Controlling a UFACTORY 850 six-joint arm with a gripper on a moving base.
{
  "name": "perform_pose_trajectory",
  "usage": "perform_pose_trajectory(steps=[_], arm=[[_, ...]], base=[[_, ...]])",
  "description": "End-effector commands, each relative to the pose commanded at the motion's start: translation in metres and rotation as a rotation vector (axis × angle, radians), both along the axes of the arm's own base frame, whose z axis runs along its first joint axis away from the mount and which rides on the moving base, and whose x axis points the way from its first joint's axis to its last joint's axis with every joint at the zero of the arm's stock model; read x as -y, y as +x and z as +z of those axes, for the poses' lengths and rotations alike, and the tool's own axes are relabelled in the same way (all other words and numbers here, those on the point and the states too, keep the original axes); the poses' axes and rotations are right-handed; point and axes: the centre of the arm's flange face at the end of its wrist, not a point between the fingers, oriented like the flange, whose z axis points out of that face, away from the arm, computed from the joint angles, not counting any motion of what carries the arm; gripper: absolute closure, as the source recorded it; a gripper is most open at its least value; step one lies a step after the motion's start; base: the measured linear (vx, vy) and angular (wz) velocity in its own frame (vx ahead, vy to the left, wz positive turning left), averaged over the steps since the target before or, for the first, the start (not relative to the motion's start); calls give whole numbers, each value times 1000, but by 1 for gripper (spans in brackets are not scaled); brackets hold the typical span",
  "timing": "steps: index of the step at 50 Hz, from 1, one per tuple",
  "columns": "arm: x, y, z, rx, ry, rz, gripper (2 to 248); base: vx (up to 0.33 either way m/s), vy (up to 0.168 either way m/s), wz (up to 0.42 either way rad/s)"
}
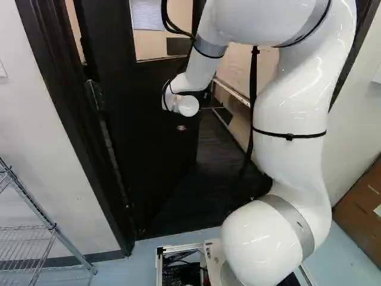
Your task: Open the door and move inside
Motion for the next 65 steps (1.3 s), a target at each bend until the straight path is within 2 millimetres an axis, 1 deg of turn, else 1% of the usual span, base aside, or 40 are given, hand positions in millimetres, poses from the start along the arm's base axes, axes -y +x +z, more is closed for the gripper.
perform_pose_trajectory(steps=[27,53,65], arm=[[-27,25,-2,19,-9,53,3],[-51,36,-3,43,-49,151,3],[-64,41,-4,56,-71,207,3]], base=[[0,0,0],[0,0,0],[0,0,0]])
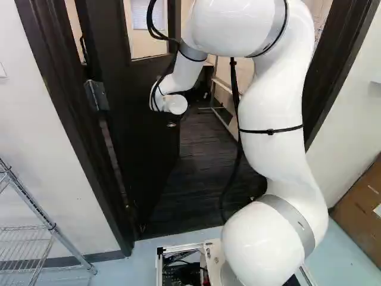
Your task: Open the door and move inside
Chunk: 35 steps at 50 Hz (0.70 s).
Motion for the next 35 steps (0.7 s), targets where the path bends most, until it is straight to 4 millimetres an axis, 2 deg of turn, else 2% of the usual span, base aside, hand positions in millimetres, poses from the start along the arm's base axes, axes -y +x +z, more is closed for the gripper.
perform_pose_trajectory(steps=[35], arm=[[-44,13,-2,45,-64,162,3]], base=[[0,0,0]])
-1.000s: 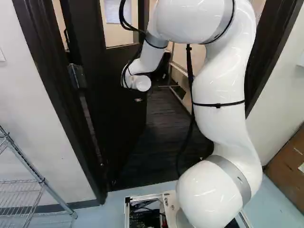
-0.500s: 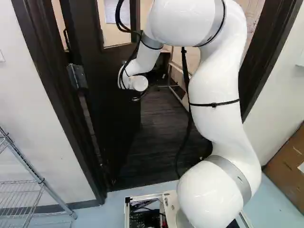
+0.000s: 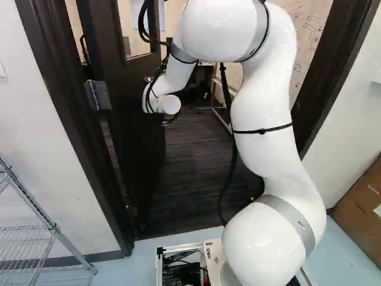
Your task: Open the door and move inside
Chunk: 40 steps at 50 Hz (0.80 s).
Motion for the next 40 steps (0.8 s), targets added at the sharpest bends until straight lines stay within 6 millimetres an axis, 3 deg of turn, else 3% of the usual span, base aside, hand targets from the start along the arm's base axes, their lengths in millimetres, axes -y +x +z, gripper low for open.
perform_pose_trajectory(steps=[40], arm=[[-51,14,-5,60,-71,180,3]], base=[[0,0,0]])
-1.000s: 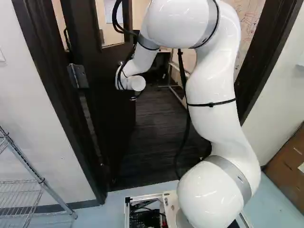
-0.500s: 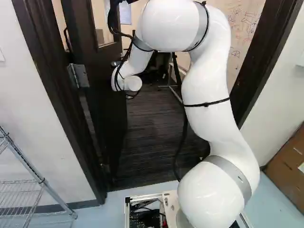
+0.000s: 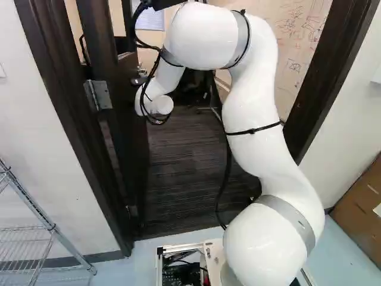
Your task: Open the door and move inside
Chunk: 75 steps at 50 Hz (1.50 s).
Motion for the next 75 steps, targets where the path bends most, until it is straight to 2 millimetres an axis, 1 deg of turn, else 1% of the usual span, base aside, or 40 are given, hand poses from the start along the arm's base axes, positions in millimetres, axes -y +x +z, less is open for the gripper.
perform_pose_trajectory(steps=[15,35,43,60,75], arm=[[-16,4,-2,18,-17,48,3],[-17,5,-2,19,-17,51,3],[-8,4,-1,16,-19,39,3],[20,0,1,4,-25,4,3],[46,-10,4,-9,-30,-27,3]], base=[[0,0,0],[0,0,0],[0,0,0],[0,0,0],[0,0,0]])
